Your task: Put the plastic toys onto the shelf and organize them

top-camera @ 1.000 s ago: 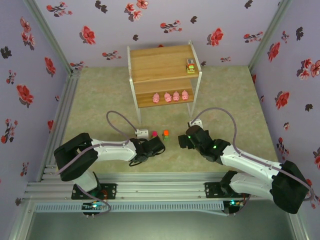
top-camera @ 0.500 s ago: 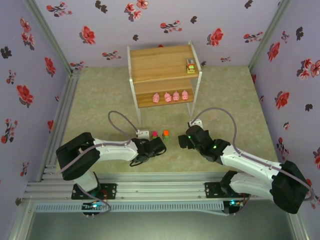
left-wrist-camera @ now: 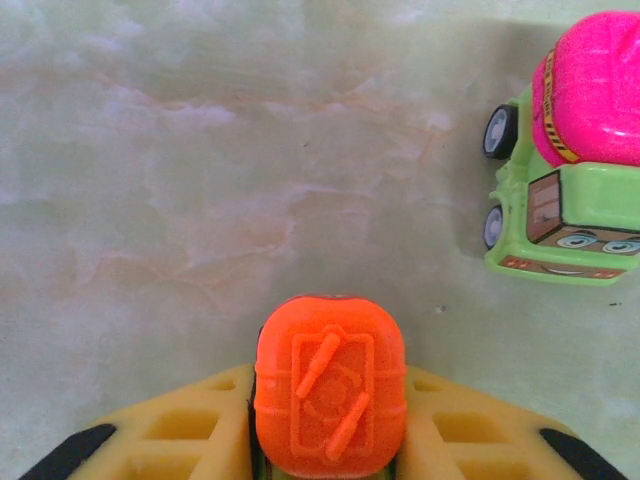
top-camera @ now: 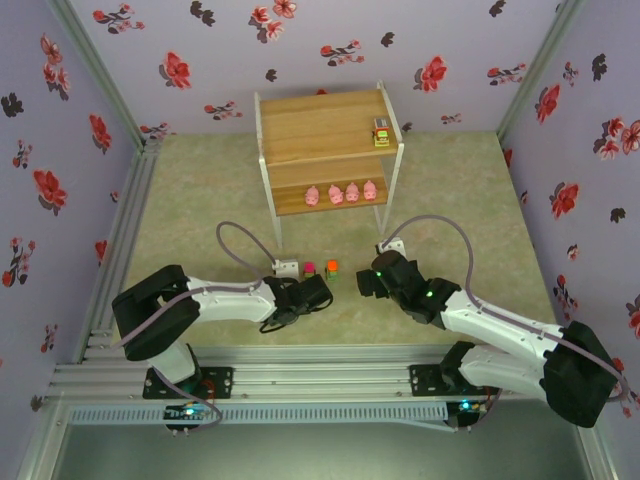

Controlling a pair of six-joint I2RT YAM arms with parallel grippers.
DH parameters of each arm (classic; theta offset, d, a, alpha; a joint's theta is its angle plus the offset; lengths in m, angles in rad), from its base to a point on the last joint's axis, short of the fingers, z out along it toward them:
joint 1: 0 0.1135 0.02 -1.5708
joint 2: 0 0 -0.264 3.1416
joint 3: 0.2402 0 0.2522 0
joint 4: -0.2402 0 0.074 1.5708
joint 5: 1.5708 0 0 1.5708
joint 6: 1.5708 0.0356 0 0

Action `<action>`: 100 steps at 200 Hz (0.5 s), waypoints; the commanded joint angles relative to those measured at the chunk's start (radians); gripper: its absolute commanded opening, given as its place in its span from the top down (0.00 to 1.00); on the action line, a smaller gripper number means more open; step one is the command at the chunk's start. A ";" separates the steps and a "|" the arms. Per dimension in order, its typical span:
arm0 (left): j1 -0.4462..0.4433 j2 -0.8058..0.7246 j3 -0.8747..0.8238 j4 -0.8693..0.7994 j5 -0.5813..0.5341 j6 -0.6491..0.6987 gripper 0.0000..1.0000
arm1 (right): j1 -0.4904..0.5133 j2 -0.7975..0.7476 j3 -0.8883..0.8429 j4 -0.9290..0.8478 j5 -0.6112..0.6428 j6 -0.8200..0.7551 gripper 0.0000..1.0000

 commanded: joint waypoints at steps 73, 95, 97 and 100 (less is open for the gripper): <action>-0.014 -0.073 0.049 -0.085 -0.037 0.021 0.71 | 0.017 -0.005 -0.013 0.093 -0.124 -0.058 0.09; -0.015 -0.097 0.054 -0.107 -0.050 0.022 0.70 | 0.035 0.002 -0.007 0.102 -0.136 -0.070 0.09; -0.015 -0.097 0.055 -0.110 -0.050 0.023 0.70 | 0.036 0.003 -0.007 0.102 -0.135 -0.071 0.09; -0.015 -0.101 0.057 -0.113 -0.052 0.023 0.71 | 0.037 0.004 -0.007 0.102 -0.135 -0.071 0.09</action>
